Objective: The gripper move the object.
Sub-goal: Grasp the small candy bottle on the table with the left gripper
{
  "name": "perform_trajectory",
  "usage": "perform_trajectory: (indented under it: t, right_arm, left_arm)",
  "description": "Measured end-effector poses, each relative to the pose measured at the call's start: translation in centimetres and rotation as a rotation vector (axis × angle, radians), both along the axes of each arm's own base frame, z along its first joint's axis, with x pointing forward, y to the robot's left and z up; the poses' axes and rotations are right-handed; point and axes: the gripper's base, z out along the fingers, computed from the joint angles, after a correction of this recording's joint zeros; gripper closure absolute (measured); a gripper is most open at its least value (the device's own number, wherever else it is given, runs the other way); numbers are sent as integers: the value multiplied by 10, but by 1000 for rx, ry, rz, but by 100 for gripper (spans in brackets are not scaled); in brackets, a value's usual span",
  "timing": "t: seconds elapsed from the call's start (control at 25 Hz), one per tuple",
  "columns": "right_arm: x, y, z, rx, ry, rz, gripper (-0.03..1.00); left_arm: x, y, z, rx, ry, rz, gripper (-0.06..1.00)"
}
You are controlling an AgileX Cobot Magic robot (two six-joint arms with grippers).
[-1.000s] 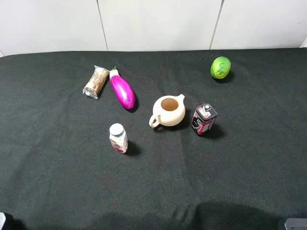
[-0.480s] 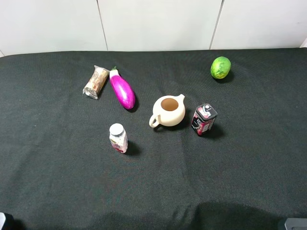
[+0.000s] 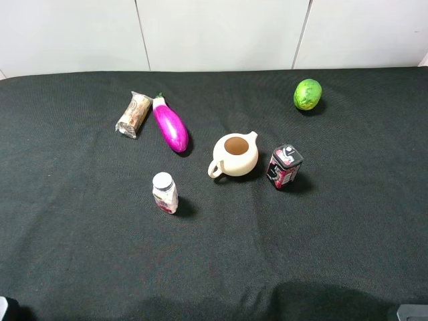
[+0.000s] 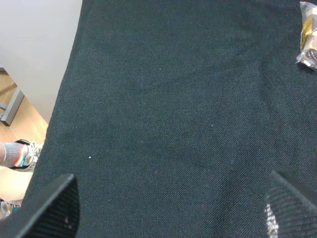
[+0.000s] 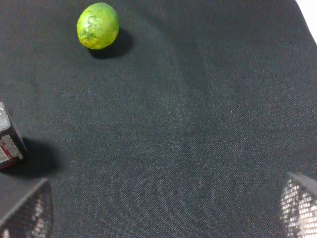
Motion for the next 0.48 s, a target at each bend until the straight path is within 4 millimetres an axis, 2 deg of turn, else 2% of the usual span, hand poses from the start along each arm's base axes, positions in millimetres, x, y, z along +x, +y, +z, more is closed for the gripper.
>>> perform_trajectory:
  t: [0.32, 0.48]
  right_arm:
    - [0, 0, 0, 0, 0, 0, 27]
    - [0, 0, 0, 0, 0, 0, 27]
  left_arm:
    - [1, 0, 1, 1, -5, -1, 15]
    - [10, 0, 2, 0, 56, -2, 15]
